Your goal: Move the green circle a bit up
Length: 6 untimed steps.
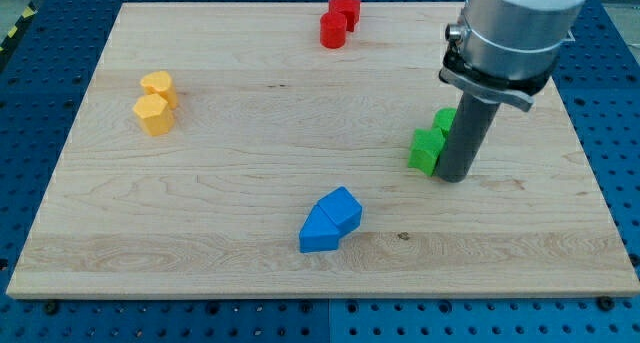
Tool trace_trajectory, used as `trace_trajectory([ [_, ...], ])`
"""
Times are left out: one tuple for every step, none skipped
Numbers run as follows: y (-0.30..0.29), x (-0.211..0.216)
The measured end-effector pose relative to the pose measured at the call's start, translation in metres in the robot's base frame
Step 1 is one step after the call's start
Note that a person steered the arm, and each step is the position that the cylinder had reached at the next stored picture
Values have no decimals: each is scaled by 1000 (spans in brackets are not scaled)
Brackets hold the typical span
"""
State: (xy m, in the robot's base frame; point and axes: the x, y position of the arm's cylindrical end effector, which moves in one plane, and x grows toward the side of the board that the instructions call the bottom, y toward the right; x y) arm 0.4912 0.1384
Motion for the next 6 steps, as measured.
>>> trace_trajectory([
  [0,-19],
  [0,-38],
  [0,-55],
  [0,-67],
  [0,-81],
  [0,-92],
])
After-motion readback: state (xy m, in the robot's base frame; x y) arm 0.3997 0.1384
